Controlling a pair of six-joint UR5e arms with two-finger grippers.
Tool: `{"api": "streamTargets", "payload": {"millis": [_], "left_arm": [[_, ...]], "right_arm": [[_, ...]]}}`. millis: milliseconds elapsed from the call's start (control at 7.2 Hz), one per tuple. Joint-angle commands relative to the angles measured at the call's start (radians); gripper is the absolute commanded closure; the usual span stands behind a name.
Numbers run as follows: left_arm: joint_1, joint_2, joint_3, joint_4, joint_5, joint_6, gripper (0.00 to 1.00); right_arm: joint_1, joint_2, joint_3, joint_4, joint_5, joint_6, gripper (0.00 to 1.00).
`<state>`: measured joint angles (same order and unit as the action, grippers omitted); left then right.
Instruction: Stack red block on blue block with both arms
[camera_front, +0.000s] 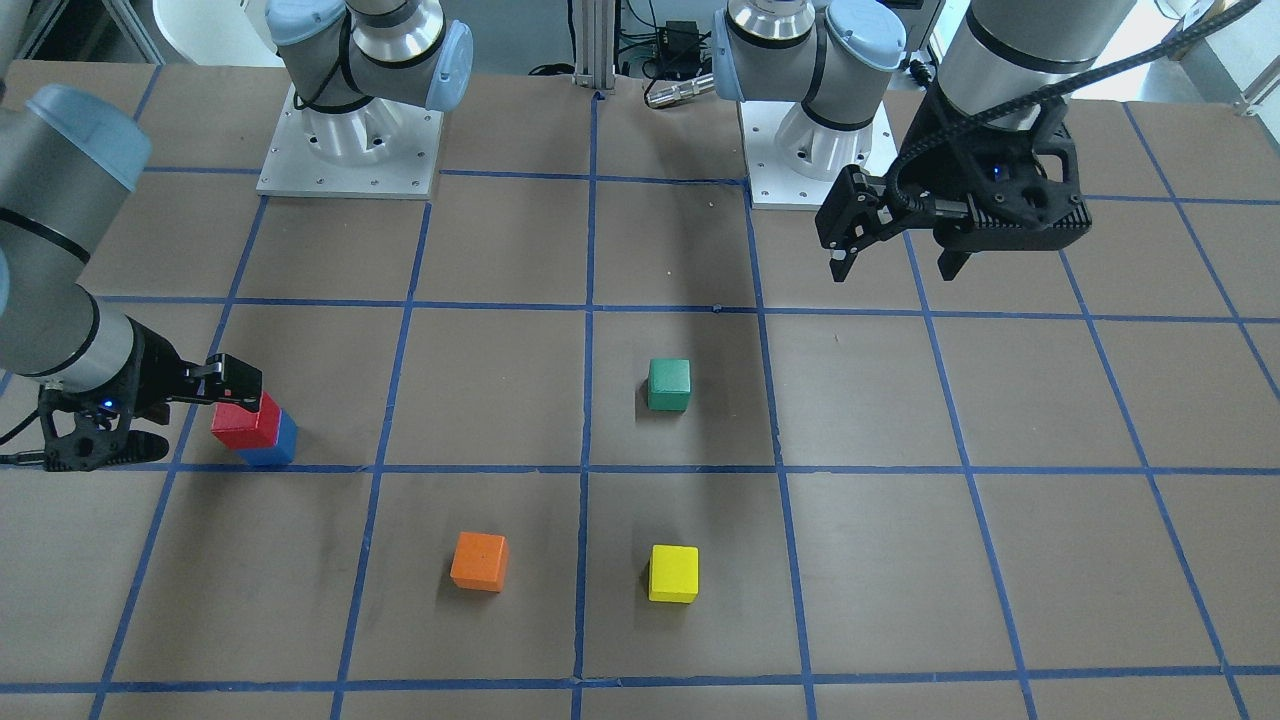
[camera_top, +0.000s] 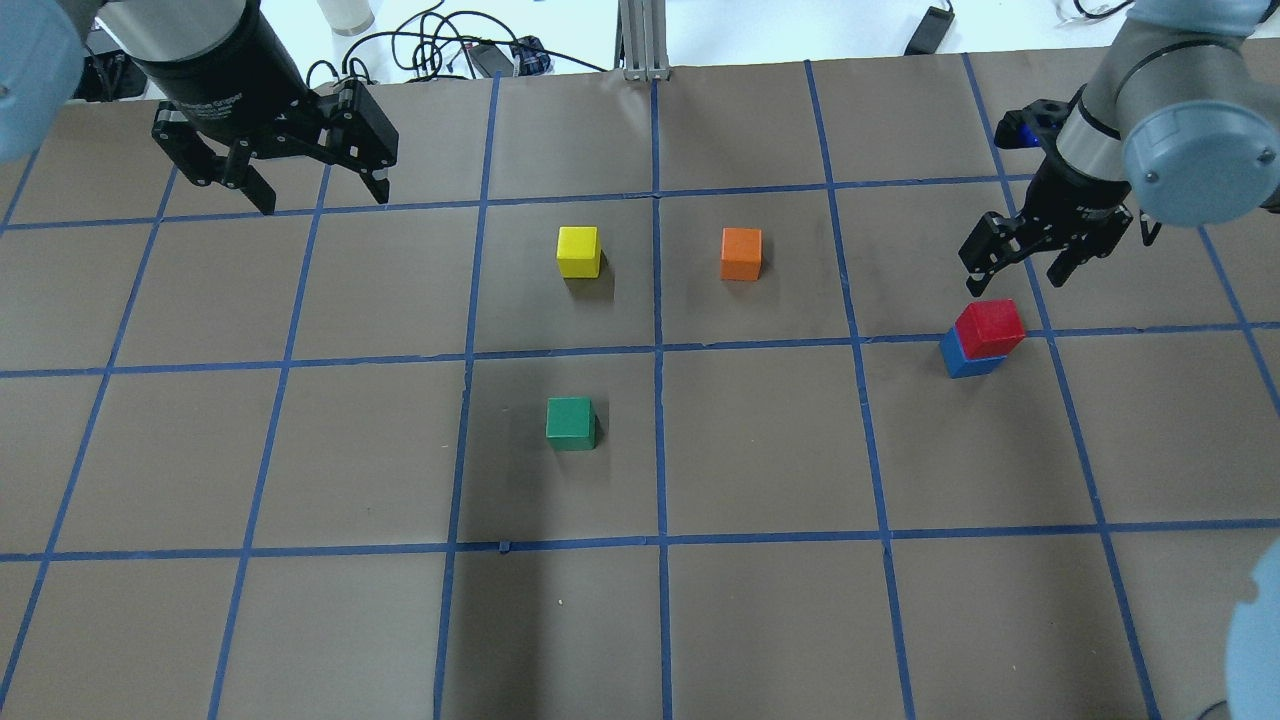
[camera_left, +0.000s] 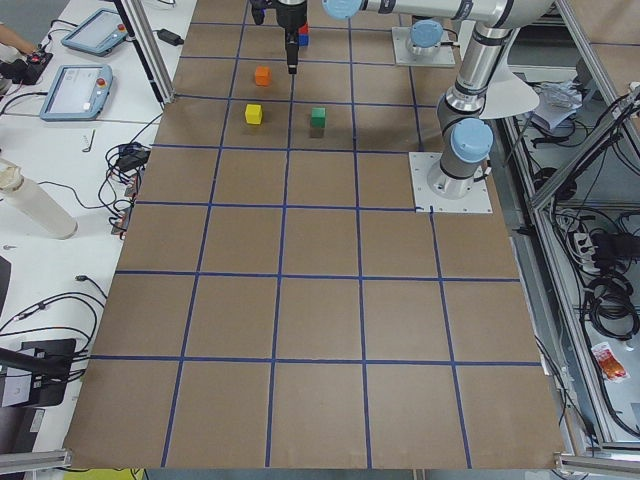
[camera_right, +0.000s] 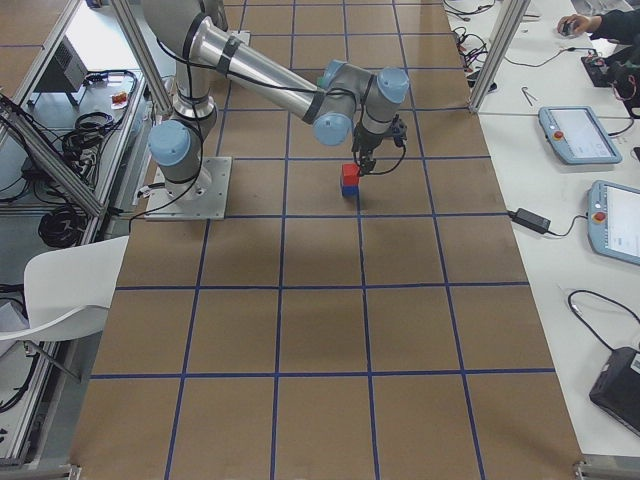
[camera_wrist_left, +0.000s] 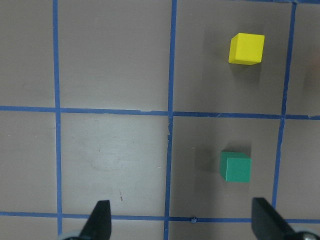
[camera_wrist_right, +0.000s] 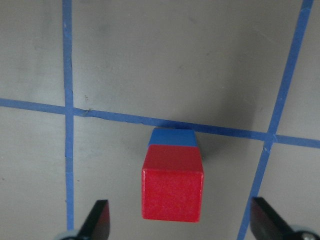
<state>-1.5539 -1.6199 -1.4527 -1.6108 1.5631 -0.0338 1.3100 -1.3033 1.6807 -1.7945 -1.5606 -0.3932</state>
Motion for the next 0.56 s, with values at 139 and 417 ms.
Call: {"api": "streamTargets", "payload": {"millis": [139,417], "left_arm": [[0.000,0.000,0.000,0.000,-0.002,-0.002,0.00],[0.000,0.000,0.000,0.000,-0.002,-0.002,0.00]], "right_arm": [[0.124,-0.050,-0.177,0.208,-0.003,0.175,0.00],[0.237,-0.097,-0.197,0.245,0.007,0.252,0.00]]}}
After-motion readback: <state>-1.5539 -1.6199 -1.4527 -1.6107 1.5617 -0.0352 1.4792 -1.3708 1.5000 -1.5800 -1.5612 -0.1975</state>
